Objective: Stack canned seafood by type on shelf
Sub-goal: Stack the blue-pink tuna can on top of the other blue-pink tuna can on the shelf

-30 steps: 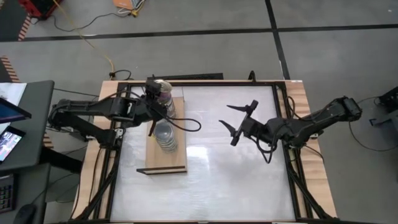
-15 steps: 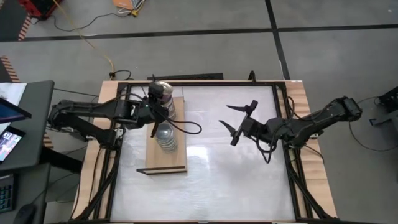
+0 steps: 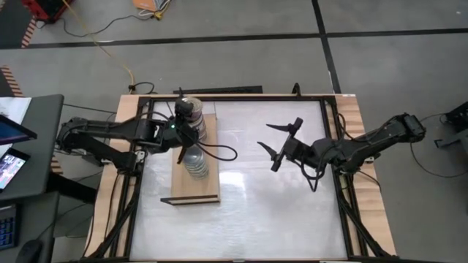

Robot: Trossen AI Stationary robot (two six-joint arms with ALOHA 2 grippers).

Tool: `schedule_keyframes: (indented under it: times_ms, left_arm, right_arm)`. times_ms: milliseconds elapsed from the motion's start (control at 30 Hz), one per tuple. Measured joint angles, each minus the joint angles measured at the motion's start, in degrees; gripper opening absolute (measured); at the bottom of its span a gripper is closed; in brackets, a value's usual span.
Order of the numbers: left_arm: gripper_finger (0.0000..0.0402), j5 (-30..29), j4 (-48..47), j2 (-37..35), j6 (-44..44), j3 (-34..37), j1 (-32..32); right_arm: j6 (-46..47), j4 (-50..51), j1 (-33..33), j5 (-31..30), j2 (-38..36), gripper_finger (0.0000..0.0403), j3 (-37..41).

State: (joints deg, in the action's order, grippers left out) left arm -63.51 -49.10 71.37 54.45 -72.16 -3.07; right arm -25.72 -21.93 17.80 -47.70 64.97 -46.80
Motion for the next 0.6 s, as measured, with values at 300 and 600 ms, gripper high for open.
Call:
schedule_keyframes:
  times_ms: [300, 600]
  left_arm:
    - [0.0231, -0.48, -1.23, 0.00, -3.33, -0.93, -1.47]
    - [0.0232, 1.26, -4.89, -0.01, -5.88, -1.11, -1.47]
  right_arm:
    - [1.48, 1.06, 0.00, 0.00, 0.02, 0.0321, 0.02]
    - [3.43, 2.24, 0.01, 0.02, 0.02, 0.0321, 0.02]
